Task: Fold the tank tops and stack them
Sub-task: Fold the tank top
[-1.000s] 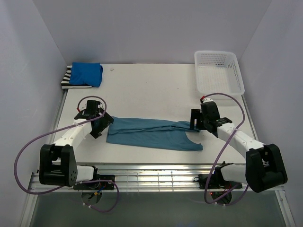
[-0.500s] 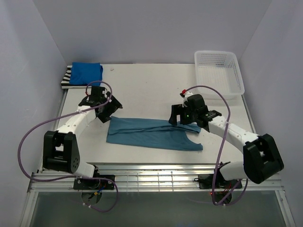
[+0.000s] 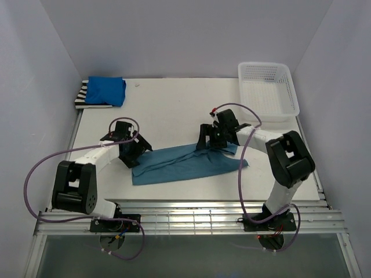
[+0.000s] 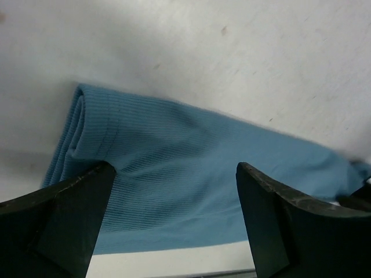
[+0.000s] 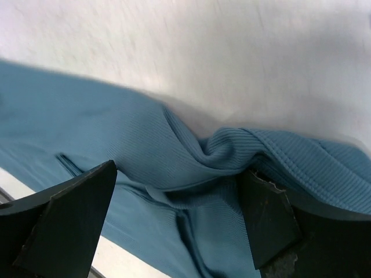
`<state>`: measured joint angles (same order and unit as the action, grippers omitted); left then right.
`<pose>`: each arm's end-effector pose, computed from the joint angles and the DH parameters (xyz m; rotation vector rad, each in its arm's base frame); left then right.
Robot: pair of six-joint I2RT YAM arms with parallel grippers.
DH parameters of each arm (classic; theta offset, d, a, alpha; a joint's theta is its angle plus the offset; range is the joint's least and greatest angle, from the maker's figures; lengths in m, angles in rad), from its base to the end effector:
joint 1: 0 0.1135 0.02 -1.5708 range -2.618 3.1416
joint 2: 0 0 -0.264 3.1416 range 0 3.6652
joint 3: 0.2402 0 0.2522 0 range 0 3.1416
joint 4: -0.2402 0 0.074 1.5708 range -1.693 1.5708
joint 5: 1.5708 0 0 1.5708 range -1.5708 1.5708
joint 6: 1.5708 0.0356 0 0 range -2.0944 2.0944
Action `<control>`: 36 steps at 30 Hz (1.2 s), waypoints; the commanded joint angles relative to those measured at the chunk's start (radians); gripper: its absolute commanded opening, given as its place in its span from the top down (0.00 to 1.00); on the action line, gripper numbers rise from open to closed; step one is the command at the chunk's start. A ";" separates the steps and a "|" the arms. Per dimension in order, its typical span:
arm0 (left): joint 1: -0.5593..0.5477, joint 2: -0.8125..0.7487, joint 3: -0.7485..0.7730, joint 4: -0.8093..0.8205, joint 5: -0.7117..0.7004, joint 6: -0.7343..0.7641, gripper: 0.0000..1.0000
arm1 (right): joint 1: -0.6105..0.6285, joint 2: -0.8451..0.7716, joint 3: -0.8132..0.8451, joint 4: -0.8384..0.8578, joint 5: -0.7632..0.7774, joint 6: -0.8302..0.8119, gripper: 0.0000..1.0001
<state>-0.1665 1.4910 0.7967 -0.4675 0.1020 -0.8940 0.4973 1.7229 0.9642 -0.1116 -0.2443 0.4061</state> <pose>0.2648 -0.0482 0.1656 -0.9719 2.6366 -0.4185 0.3026 0.1741 0.1665 -0.2286 2.5221 0.6828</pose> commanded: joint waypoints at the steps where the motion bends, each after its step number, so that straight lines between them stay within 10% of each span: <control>1: -0.019 -0.113 -0.141 -0.120 0.013 -0.088 0.02 | -0.019 0.195 0.137 0.026 -0.067 -0.029 0.10; 10: -0.269 -0.431 -0.344 -0.149 0.055 -0.559 0.02 | 0.017 0.695 0.935 -0.048 -0.332 -0.281 0.10; 15: -0.465 -0.405 -0.220 -0.184 -0.063 -0.580 0.02 | 0.035 0.859 1.360 -0.223 -0.337 -0.305 0.10; 27: -0.495 -0.415 0.045 -0.440 -0.330 -0.424 0.02 | 0.055 0.391 1.078 -0.226 -0.181 -0.398 0.10; 36: -0.341 -0.344 0.035 -0.682 -0.316 -0.318 0.02 | 0.300 -0.258 0.107 -0.036 0.115 -0.434 0.10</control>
<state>-0.5732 1.1370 0.8413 -1.0515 -0.2253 -1.2644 0.6605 1.5436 1.2678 -0.1940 -0.2604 -0.0097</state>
